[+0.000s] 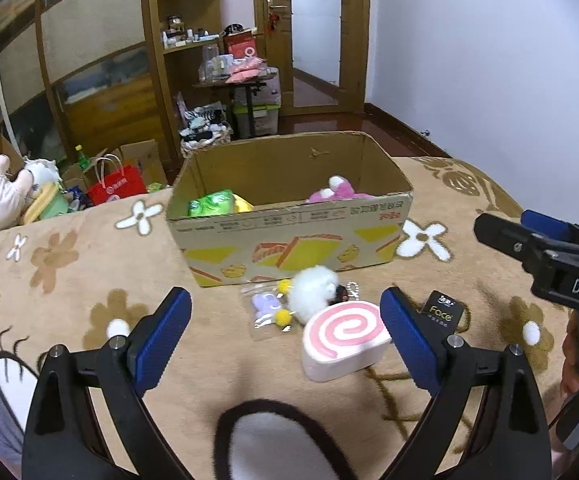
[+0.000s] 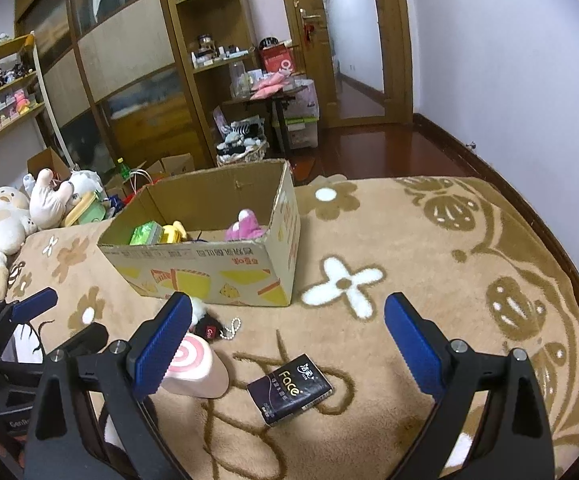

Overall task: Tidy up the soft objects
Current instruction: 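Withdraw both tools from the box toward the pink cake plush and tissue pack, then grasp the pink swirl cake plush with the left tool while the right tool grasps the black Face tissue pack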

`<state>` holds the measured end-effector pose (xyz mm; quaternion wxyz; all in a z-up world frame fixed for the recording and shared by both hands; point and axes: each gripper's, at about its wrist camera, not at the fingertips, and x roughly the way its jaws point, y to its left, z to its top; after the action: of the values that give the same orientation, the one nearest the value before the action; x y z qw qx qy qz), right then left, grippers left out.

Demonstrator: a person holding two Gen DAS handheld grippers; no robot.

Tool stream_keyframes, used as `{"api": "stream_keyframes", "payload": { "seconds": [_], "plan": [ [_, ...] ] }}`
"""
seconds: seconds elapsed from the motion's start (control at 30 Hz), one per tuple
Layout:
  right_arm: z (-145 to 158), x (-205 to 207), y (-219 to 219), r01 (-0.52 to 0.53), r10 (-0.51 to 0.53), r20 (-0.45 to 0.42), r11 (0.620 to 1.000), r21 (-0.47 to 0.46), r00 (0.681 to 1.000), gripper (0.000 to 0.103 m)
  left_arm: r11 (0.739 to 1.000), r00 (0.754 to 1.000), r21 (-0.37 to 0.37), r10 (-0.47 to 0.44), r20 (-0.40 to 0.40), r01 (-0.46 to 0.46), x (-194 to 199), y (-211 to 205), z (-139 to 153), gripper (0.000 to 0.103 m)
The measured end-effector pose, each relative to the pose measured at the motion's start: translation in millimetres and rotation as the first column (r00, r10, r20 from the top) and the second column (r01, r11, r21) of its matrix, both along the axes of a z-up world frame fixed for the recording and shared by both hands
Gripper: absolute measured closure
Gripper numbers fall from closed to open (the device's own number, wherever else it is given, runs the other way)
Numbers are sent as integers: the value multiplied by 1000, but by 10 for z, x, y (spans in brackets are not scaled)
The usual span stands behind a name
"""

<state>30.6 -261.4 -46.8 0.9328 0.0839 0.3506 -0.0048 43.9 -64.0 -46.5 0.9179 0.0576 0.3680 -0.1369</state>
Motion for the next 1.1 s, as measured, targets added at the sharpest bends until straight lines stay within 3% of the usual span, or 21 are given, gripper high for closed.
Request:
{"api": "stream_keyframes", "payload": {
  "seconds": [0.43,0.73,1.1],
  "plan": [
    [-261,169,-61,30,-27,-102,999,29,994,2,997,996,-18,-70,-56,69,247,-259,-291,9],
    [-486,291,-76,47,-38,-202,998,41,979,2,992,982,-38,-124,-140,119,343,-351,-490,9],
    [-692,366,-72,41,-24,-295,998,52,955,2,989,967,14,-140,-214,146,351,-489,-731,9]
  ]
}}
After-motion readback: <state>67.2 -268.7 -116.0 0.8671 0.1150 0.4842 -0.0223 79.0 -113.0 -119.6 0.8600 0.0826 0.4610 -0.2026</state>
